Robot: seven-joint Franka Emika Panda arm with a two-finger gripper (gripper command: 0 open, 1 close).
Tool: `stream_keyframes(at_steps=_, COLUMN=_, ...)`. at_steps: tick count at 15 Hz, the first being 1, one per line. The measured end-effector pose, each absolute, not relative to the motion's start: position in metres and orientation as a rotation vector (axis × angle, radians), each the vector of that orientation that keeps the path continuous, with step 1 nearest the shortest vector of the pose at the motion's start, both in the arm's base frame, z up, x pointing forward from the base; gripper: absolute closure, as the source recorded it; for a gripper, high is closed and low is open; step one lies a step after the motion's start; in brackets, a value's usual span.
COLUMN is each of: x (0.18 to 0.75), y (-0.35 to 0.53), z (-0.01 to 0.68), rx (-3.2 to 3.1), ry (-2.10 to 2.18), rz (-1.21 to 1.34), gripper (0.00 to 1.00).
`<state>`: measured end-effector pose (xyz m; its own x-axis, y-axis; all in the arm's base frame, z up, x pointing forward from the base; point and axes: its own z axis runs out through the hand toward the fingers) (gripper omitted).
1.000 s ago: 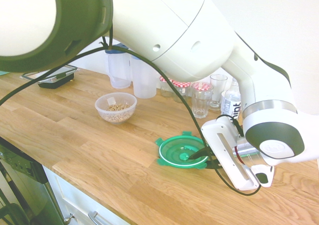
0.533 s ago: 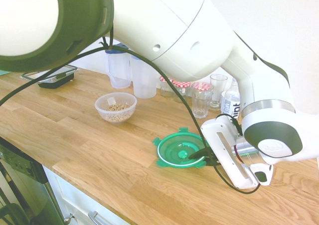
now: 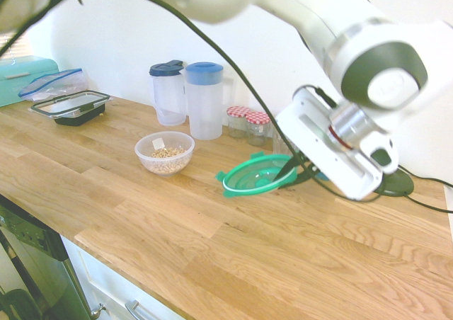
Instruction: Cover the lid of food container
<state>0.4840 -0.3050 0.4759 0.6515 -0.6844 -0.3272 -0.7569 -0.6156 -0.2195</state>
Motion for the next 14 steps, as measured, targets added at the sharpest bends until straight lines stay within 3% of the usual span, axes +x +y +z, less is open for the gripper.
stream_keyframes(at_steps=6, x=0.489, y=-0.238, z=0.571, rx=-2.969, ry=1.222, rz=0.177, gripper=1.00)
stream_keyframes(at_steps=9, x=0.503, y=-0.191, z=0.591, rx=-3.183, ry=1.221, rz=0.097, gripper=1.00)
stream_keyframes(at_steps=14, x=0.534, y=-0.039, z=0.591, rx=-3.487, ry=1.242, rz=-0.230, gripper=1.00)
